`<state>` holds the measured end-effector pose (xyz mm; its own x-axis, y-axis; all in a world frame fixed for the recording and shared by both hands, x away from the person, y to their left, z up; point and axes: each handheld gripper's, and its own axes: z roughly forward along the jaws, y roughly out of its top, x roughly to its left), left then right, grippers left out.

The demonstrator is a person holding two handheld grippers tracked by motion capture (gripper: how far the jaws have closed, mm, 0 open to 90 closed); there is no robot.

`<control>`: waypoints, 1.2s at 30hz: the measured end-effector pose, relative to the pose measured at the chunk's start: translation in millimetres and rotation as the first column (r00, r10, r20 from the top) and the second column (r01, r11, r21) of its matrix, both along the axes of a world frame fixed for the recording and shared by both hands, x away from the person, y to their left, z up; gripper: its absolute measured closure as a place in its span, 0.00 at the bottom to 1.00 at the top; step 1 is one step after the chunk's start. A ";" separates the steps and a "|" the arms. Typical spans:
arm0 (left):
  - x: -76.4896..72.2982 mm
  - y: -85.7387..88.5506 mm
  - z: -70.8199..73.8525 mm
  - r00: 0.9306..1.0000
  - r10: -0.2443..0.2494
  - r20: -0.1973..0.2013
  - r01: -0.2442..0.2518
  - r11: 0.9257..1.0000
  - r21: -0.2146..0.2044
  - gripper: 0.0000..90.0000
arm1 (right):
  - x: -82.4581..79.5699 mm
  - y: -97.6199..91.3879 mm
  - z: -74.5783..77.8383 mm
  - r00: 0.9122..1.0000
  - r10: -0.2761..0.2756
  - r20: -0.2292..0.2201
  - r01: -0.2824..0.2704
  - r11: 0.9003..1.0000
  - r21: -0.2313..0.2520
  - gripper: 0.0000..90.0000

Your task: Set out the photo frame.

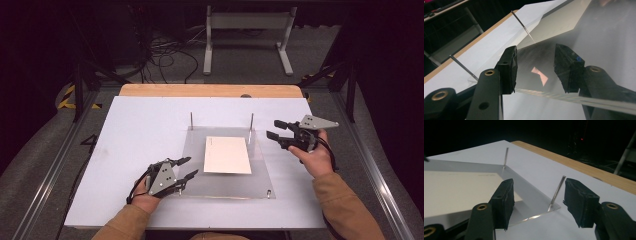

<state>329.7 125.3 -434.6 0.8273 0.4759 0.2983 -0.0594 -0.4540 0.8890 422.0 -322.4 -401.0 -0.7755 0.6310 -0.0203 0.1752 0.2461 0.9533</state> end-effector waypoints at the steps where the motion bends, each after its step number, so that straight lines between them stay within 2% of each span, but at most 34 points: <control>1: 0.5 -0.2 0.6 1.000 0.002 -0.002 -0.002 1.000 -0.005 0.59 | -7.1 -0.9 1.5 1.000 0.018 0.018 -0.018 1.000 -0.008 0.43; 5: 1.5 0.1 3.3 1.000 0.003 -0.011 -0.003 1.000 -0.001 0.59 | -33.3 -1.9 6.2 0.991 0.085 0.103 -0.078 0.995 -0.070 0.39; 6: 1.4 0.1 3.7 1.000 0.004 -0.014 -0.004 1.000 0.000 0.59 | -42.0 -1.6 6.9 0.984 0.110 0.137 -0.097 0.990 -0.101 0.40; 8: 1.5 0.0 4.4 1.000 0.005 -0.020 -0.006 1.000 -0.005 0.59 | -56.1 -0.4 7.7 0.974 0.143 0.178 -0.116 0.981 -0.152 0.39; 10: 1.7 -0.1 5.0 1.000 0.006 -0.022 -0.006 1.000 -0.006 0.58 | -63.7 0.6 7.8 0.966 0.166 0.197 -0.130 0.974 -0.186 0.37; 13: 2.0 0.0 5.6 1.000 0.004 -0.021 -0.005 1.000 -0.006 0.58 | -72.8 3.0 7.2 0.955 0.192 0.226 -0.130 0.956 -0.264 0.36; 14: 2.0 0.1 5.8 1.000 0.003 -0.022 -0.004 1.000 -0.006 0.58 | -75.2 4.0 5.9 0.950 0.204 0.238 -0.125 0.943 -0.307 0.36; 15: 2.2 0.2 6.0 1.000 0.003 -0.023 -0.003 1.000 -0.007 0.58 | -76.6 4.9 4.4 0.947 0.209 0.243 -0.122 0.936 -0.330 0.36; 20: 2.4 0.6 6.5 1.000 0.005 -0.029 -0.005 1.000 -0.010 0.58 | -80.8 12.5 -4.5 0.941 0.245 0.232 -0.159 0.928 -0.337 0.34; 21: 2.5 0.6 6.5 1.000 0.003 -0.029 -0.003 1.000 -0.012 0.58 | -83.5 20.2 -11.3 0.936 0.270 0.224 -0.196 0.933 -0.302 0.31; 23: 2.6 0.5 6.6 1.000 0.001 -0.027 -0.002 1.000 -0.013 0.58 | -84.2 22.7 -13.1 0.934 0.276 0.227 -0.204 0.933 -0.295 0.31; 25: 2.6 0.7 6.7 1.000 0.001 -0.029 -0.001 1.000 -0.014 0.58 | -85.9 30.2 -16.1 0.926 0.297 0.234 -0.221 0.927 -0.303 0.31; 27: 2.8 0.6 7.0 1.000 -0.001 -0.027 0.001 1.000 -0.013 0.58 | -87.6 39.6 -17.0 0.914 0.315 0.256 -0.225 0.918 -0.326 0.32; 29: 2.5 0.4 7.1 1.000 -0.002 -0.027 0.002 1.000 -0.012 0.58 | -88.0 46.5 -17.4 0.908 0.321 0.270 -0.234 0.921 -0.310 0.32; 31: 2.2 0.1 7.1 1.000 -0.003 -0.027 0.002 1.000 -0.014 0.58 | -86.9 51.1 -18.1 0.904 0.327 0.275 -0.250 0.927 -0.279 0.34; 34: 2.3 0.1 7.0 1.000 -0.005 -0.028 0.005 1.000 -0.017 0.58 | -84.8 55.4 -19.2 0.903 0.331 0.274 -0.257 0.927 -0.273 0.42; 36: 2.3 0.2 6.9 1.000 -0.007 -0.029 0.006 1.000 -0.016 0.58 | -83.6 56.4 -20.2 0.905 0.325 0.275 -0.250 0.928 -0.277 0.51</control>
<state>332.0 125.5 -427.7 0.8385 0.4751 0.2668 -0.0367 -0.4394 0.8976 338.4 -266.0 -421.2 -0.8523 0.3295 -0.4063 -0.2316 0.4586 0.8579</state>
